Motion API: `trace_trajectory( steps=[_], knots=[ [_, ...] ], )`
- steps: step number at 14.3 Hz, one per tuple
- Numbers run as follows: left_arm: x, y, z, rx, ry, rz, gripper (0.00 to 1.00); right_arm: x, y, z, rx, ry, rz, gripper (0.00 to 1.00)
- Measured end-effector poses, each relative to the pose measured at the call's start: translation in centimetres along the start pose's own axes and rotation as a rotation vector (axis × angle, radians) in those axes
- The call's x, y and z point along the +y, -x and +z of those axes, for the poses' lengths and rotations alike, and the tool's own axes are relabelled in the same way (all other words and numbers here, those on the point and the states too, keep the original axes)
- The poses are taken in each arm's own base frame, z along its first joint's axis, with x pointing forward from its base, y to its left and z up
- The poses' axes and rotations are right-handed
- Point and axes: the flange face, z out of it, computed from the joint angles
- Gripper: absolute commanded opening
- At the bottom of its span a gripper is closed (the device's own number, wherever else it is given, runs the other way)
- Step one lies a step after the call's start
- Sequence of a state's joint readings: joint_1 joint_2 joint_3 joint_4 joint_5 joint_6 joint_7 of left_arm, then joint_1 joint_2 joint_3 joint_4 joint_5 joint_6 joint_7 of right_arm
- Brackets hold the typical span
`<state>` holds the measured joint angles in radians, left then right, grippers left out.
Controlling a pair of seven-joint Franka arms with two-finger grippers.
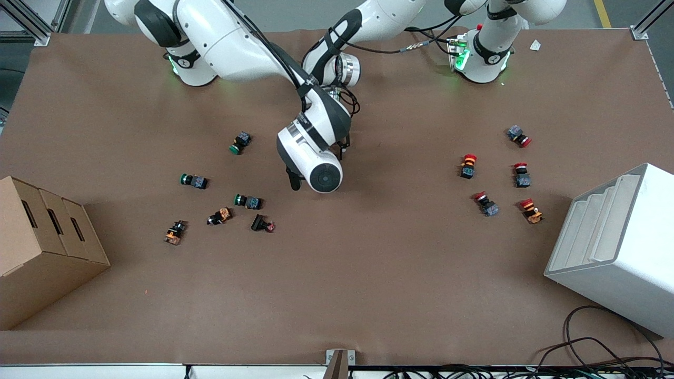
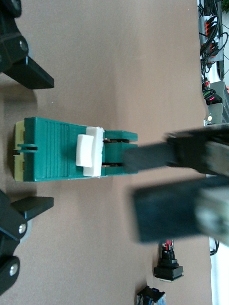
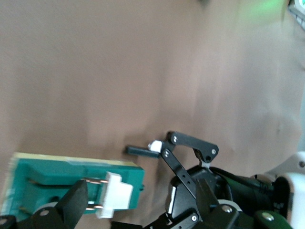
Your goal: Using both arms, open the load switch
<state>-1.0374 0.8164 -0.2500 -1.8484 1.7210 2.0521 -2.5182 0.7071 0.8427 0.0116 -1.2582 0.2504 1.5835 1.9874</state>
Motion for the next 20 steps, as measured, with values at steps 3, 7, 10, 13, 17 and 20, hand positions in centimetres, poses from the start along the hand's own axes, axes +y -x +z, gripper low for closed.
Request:
trace_trajectory(
  steps=[3, 7, 10, 13, 17, 20],
  knots=[
    [0.0, 0.0, 0.0, 0.001, 0.0, 0.0, 0.98, -0.1, -3.7, -5.6, 0.013, -0.077, -0.114, 1.0],
    [0.0, 0.0, 0.0, 0.002, 0.0, 0.001, 0.99, 1.5, -13.9, -15.2, -0.002, -0.195, -0.356, 1.0],
    [0.0, 0.0, 0.0, 0.003, -0.001, 0.001, 0.98, 2.7, -23.6, -19.5, 0.021, -0.261, -0.529, 1.0],
    [0.0, -0.2, 0.2, 0.008, -0.006, 0.0, 0.98, 4.1, -31.9, -22.5, 0.044, -0.342, -0.689, 1.0],
    [0.8, -2.3, -0.1, 0.006, -0.024, -0.029, 0.98, 7.2, -40.5, -25.4, 0.114, -0.441, -0.902, 1.0],
    [2.2, -7.1, -2.0, -0.038, -0.075, -0.047, 0.98, 10.0, -46.2, -25.8, 0.193, -0.486, -1.067, 1.0]
  ],
)
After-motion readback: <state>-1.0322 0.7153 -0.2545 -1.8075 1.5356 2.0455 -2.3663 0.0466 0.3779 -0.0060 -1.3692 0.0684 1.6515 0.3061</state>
